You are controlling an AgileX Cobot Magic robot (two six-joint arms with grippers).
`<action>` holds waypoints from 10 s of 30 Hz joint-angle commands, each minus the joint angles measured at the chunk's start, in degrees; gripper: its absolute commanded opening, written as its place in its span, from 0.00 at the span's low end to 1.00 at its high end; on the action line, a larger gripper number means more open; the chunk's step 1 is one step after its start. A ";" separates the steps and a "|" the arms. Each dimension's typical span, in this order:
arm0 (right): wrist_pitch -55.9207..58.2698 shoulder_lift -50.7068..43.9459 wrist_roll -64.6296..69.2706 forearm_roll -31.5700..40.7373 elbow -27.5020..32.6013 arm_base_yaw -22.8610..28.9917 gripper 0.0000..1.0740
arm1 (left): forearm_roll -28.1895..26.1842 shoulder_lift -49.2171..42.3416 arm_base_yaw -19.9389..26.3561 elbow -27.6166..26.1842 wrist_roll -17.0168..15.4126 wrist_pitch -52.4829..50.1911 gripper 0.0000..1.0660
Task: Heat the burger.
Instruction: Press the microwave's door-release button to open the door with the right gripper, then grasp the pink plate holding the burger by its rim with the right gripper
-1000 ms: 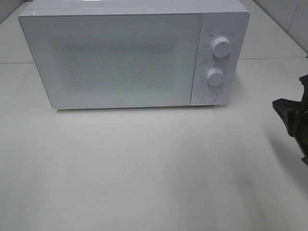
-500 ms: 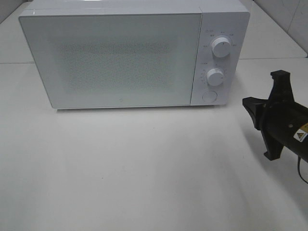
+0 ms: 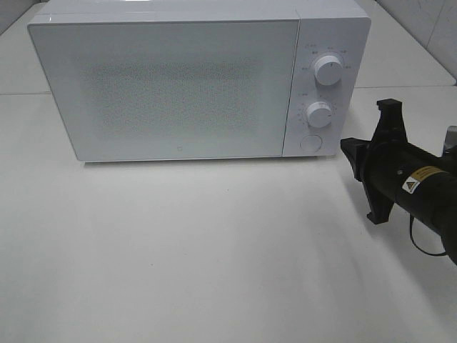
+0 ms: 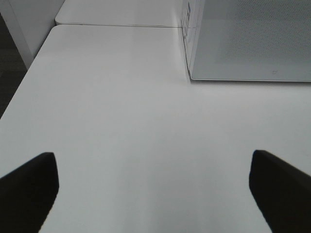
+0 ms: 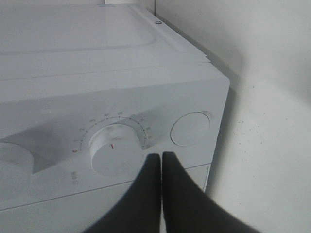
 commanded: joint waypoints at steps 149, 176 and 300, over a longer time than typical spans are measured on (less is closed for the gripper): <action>16.84 -1.32 -15.58 6.02 -7.45 6.25 0.04 | -0.11 -0.29 0.11 0.17 0.00 0.17 0.95; 85.03 -24.58 -104.05 13.64 -15.53 6.25 0.22 | -0.11 -0.29 0.11 0.17 0.00 0.17 0.95; 111.90 27.90 -149.26 0.69 -96.43 20.17 0.71 | -0.11 -0.29 0.11 0.17 0.00 0.17 0.95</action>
